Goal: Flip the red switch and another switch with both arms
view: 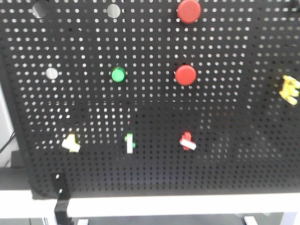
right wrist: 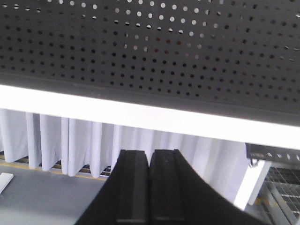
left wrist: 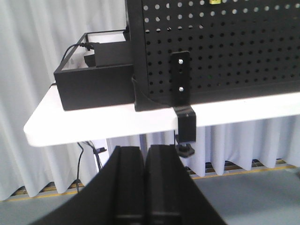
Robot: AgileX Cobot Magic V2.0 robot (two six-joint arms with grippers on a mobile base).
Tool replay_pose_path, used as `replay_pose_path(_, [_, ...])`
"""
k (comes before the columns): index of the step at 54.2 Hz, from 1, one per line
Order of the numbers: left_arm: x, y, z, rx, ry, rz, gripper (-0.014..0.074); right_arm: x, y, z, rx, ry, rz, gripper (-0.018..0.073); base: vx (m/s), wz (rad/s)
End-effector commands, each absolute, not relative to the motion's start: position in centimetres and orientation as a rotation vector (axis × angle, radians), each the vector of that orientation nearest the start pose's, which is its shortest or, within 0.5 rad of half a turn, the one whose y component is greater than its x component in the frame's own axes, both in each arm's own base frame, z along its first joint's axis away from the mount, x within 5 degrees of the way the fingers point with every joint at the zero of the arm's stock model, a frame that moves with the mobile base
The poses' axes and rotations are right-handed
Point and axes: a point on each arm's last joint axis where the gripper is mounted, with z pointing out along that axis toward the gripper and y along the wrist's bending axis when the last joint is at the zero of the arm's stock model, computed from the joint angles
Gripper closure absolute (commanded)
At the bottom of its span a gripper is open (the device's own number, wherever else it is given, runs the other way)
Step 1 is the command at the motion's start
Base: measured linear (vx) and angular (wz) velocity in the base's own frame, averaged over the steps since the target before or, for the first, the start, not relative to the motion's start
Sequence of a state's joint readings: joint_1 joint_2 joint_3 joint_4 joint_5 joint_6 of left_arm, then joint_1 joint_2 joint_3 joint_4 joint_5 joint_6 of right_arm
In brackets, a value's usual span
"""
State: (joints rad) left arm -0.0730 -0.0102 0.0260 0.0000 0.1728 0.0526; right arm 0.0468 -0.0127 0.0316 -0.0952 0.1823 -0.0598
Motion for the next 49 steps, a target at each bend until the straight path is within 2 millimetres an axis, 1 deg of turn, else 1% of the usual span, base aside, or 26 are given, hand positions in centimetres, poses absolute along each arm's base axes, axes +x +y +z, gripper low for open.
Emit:
replay_pose_path(1, [5.61, -0.4, 19.11, 0.09, 1.591, -0.022, 0.0594, 5.63, 0.14, 19.29, -0.16, 1.591, -0.105, 0.0566, 0.17, 0.01])
replay_pose_path(23, [5.61, -0.4, 19.11, 0.09, 1.591, -0.022, 0.0594, 5.63, 0.14, 19.29, -0.16, 1.591, -0.105, 0.0566, 0.12, 0.0])
replay_pose_path(49, [5.61, -0.39, 19.12, 0.095, 1.59, -0.016, 0.0594, 5.63, 0.14, 19.29, -0.161, 1.591, -0.107, 0.0566, 0.02, 0.0])
